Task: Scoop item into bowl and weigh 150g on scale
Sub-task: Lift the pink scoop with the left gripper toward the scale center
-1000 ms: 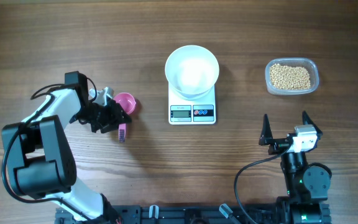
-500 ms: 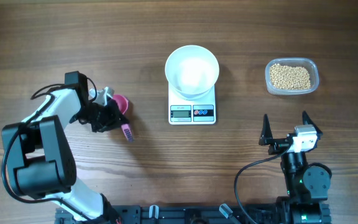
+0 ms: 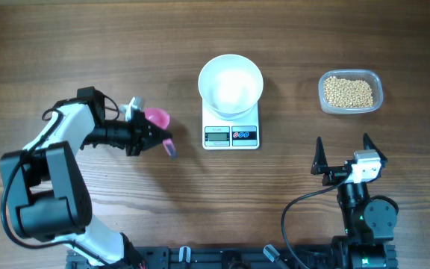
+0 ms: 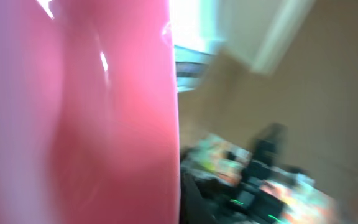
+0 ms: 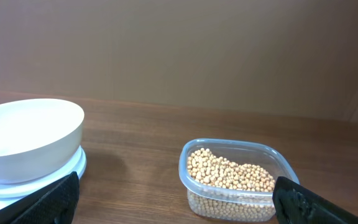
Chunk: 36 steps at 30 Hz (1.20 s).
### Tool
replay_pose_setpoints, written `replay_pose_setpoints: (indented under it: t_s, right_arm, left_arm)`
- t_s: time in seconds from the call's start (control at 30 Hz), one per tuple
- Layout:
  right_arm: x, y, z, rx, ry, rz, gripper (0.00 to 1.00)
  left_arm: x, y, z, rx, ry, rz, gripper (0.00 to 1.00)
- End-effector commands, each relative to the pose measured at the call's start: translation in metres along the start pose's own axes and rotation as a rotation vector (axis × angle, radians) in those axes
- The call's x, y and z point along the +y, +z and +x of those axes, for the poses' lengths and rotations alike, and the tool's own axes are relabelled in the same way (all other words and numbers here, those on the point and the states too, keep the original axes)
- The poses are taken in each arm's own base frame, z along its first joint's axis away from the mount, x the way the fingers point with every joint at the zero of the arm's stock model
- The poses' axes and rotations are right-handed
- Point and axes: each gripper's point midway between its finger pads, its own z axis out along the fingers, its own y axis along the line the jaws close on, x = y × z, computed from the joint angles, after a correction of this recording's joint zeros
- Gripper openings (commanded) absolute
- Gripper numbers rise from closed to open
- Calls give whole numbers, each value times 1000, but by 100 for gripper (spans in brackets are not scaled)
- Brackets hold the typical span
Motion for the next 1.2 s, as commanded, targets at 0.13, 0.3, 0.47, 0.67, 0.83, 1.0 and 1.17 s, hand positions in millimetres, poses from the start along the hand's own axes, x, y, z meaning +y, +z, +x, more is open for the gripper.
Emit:
replay_pose_setpoints:
  t_s: [0.13, 0.3, 0.47, 0.67, 0.83, 1.0, 1.17]
  right_arm:
    - [-2, 0, -2, -9, -5, 12, 100]
    - [20, -2, -14, -59, 38, -115, 100]
    - [93, -35, -55, -131, 352, -620, 100]
    - [55, -42, -119, -306, 909, -570, 100]
    - [28, -61, -164, -508, 1021, -542, 100]
    - [35, -54, -201, -440, 884, -516, 100]
    - [47, -15, -220, -86, 655, -416, 100]
  left_arm:
    - [-112, -37, 23, -16, 206, 451, 4]
    - [-126, -45, 41, -70, 330, 354, 4]
    - [-143, -64, 45, -238, 363, 147, 4]
    - [-203, -102, 42, -486, 394, 202, 4]
    - [-267, -112, 51, -549, 500, 352, 4]
    - [-279, -89, 53, -547, 449, 364, 4]
    - [-281, -70, 58, -507, 448, 357, 4]
